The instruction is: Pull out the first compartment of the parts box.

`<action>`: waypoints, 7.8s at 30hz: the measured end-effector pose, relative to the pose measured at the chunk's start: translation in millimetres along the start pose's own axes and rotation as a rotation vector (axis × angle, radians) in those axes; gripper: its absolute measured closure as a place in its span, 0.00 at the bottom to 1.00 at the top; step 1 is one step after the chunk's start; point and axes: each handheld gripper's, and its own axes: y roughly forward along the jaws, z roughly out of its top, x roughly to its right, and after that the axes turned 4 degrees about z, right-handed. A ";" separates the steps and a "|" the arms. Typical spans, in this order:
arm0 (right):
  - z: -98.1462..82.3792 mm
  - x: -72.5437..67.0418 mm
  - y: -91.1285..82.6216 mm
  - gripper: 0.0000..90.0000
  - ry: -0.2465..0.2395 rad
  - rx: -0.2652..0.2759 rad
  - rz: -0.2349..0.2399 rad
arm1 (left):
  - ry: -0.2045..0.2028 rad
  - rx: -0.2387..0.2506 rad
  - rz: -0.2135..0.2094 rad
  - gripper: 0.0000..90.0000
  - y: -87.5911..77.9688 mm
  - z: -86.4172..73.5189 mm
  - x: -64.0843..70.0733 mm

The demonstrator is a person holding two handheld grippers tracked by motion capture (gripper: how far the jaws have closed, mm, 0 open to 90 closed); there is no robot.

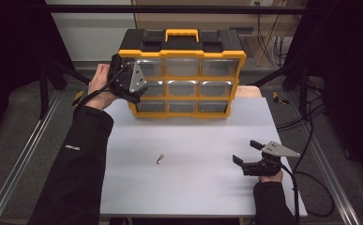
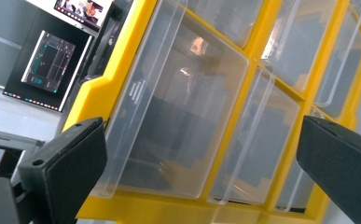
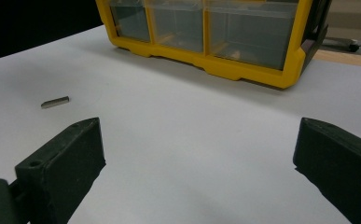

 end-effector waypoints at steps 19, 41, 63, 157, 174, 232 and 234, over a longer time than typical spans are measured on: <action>0.1 0.1 -0.1 0.02 0.000 0.002 0.000 | 0.139 -0.025 0.066 0.07 10.8 0.3 0.9; -0.1 0.3 0.1 0.02 -0.002 0.001 -0.004 | 0.317 0.002 0.211 0.48 7.9 -0.7 6.0; 0.2 0.5 -0.6 0.02 -0.001 0.003 -0.002 | 0.440 -0.006 0.338 0.83 7.9 -1.1 9.1; 0.5 -0.8 -0.2 0.02 -0.008 0.001 -0.001 | 0.509 0.037 0.385 0.87 -40.9 -0.4 40.8; 0.5 -1.1 -0.1 0.02 -0.008 0.001 -0.001 | 0.512 0.049 0.386 0.87 -49.8 -1.9 45.1; 0.5 -1.6 0.6 0.02 -0.007 -0.002 0.003 | 0.245 0.054 0.290 0.56 -72.3 -0.4 48.7; 0.5 -1.5 0.6 0.02 -0.008 -0.001 0.002 | 0.219 0.052 0.280 0.52 -72.1 -0.6 49.3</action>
